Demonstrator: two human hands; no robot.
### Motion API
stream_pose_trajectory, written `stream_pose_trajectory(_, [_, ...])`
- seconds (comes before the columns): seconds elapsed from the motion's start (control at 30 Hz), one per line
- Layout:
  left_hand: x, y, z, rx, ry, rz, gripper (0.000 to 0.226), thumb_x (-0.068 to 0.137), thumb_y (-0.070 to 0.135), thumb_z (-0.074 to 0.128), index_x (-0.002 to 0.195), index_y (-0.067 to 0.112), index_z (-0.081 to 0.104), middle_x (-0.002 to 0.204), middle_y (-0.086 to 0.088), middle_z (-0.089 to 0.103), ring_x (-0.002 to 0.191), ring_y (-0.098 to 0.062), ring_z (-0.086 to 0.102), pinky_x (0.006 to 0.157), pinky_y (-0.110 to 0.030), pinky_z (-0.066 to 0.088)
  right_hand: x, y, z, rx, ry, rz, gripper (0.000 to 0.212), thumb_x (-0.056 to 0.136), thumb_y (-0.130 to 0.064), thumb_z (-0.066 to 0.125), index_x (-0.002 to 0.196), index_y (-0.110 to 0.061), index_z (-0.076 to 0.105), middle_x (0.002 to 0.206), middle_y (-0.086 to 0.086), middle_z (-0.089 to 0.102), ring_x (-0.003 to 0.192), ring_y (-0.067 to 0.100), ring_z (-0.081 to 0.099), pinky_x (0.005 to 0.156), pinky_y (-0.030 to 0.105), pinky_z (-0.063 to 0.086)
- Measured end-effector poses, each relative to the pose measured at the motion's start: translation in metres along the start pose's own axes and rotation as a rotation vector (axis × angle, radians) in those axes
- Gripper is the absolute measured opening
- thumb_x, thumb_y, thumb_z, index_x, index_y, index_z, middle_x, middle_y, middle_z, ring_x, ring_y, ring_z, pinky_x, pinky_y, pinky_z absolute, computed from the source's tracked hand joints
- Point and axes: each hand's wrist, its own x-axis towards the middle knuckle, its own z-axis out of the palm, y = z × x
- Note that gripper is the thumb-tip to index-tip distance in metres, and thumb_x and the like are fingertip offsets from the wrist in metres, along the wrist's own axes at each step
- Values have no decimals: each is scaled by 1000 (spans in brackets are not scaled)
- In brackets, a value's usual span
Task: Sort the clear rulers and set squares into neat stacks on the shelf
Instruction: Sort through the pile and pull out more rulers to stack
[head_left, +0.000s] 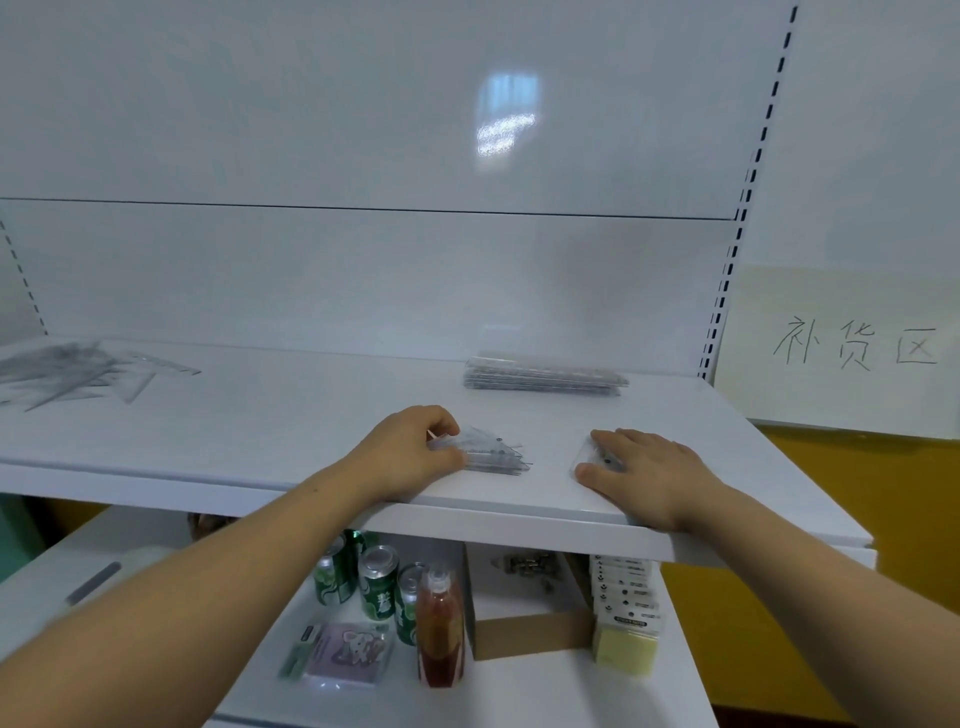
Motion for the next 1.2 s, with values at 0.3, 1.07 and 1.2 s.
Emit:
stream_pose_trajectory(0.3, [-4, -27, -38, 169, -149, -30, 62, 87, 54, 55, 140, 27, 39, 150, 7, 35, 136, -14, 33, 108, -27, 26, 31, -22, -31, -104, -148, 28, 78, 87, -75, 20, 151, -31, 19, 159, -2, 18, 146, 20, 16, 118, 49, 3])
stream_pose_trajectory(1.07, [-132, -378, -317, 309, 54, -471, 58, 86, 48, 59, 137, 24, 44, 147, 2, 40, 132, -19, 40, 105, -28, 31, 168, -531, 37, -43, -183, -423, 76, 90, -67, 32, 151, -24, 18, 158, 1, 20, 143, 24, 22, 115, 44, 22])
stream_pose_trajectory(1.2, [-140, -417, -338, 278, 82, -516, 57, 86, 47, 59, 137, 24, 44, 145, 1, 42, 125, -17, 45, 100, -28, 35, 190, -588, 51, -69, -177, -493, 74, 91, -65, 34, 151, -24, 18, 157, 2, 21, 143, 25, 24, 115, 42, 23])
